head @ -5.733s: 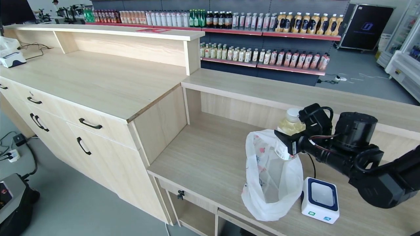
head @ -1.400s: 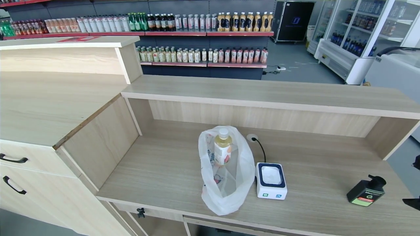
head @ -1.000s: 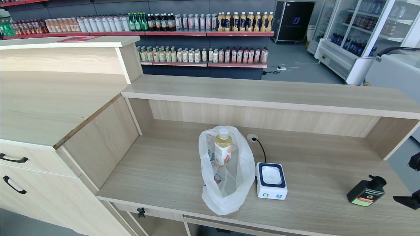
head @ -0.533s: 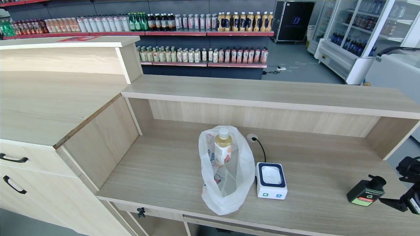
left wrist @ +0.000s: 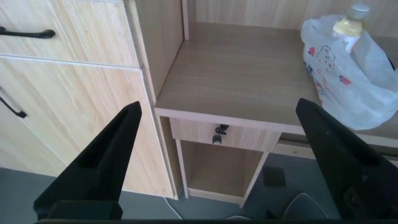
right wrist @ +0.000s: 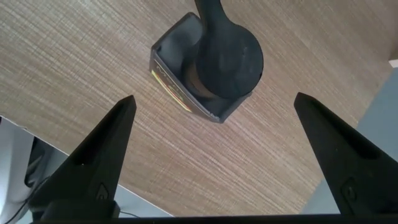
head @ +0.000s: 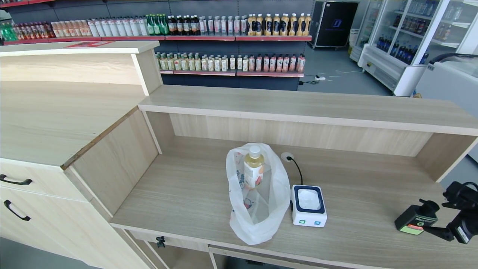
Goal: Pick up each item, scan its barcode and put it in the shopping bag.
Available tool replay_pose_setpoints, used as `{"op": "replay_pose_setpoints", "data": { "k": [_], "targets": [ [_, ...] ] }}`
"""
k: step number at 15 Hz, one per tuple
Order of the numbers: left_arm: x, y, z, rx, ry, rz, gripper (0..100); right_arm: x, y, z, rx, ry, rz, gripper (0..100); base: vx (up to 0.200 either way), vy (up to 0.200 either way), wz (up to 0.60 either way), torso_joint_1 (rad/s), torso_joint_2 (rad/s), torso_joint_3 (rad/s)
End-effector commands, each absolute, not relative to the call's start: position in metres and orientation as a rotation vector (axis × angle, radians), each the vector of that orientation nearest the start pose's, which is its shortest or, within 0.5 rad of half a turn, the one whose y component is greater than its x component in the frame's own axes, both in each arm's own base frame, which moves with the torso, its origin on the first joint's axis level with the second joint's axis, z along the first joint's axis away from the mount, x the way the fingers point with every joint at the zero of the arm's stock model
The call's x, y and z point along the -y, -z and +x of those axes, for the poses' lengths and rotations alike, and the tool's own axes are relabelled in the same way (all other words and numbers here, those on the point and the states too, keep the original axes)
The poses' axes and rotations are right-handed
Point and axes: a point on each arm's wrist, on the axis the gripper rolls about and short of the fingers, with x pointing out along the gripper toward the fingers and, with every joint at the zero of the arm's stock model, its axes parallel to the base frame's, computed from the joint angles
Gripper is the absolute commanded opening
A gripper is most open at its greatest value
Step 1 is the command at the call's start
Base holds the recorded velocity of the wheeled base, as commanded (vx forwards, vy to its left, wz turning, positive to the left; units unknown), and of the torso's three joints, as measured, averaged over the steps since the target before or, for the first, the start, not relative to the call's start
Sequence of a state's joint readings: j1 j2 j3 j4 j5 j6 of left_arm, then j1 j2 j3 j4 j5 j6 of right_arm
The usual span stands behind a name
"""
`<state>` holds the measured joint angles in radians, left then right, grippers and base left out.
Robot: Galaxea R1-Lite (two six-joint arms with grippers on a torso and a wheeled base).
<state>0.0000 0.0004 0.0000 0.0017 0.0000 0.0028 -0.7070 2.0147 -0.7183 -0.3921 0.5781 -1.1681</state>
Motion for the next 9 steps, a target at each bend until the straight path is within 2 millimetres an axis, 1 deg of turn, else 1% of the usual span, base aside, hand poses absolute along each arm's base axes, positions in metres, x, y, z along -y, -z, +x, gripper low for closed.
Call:
{"op": "replay_pose_setpoints", "data": {
  "k": [1, 5, 9],
  "targets": [
    [0.0, -0.075, -0.023, -0.002, 0.0, 0.003, 100, 0.193, -0.036, 0.249, -0.682, -0.321, -0.557, 100, 0.0, 0.0, 0.0, 0.0, 0.0, 0.0],
    [0.0, -0.075, -0.023, -0.002, 0.0, 0.003, 100, 0.187, -0.026, 0.255, -0.683, -0.367, -0.539, 100, 0.0, 0.0, 0.0, 0.0, 0.0, 0.0],
    [0.0, -0.075, -0.023, -0.002, 0.0, 0.003, 100, 0.184, -0.022, 0.267, -0.668, -0.399, -0.55, 100, 0.0, 0.0, 0.0, 0.0, 0.0, 0.0]
  ]
}}
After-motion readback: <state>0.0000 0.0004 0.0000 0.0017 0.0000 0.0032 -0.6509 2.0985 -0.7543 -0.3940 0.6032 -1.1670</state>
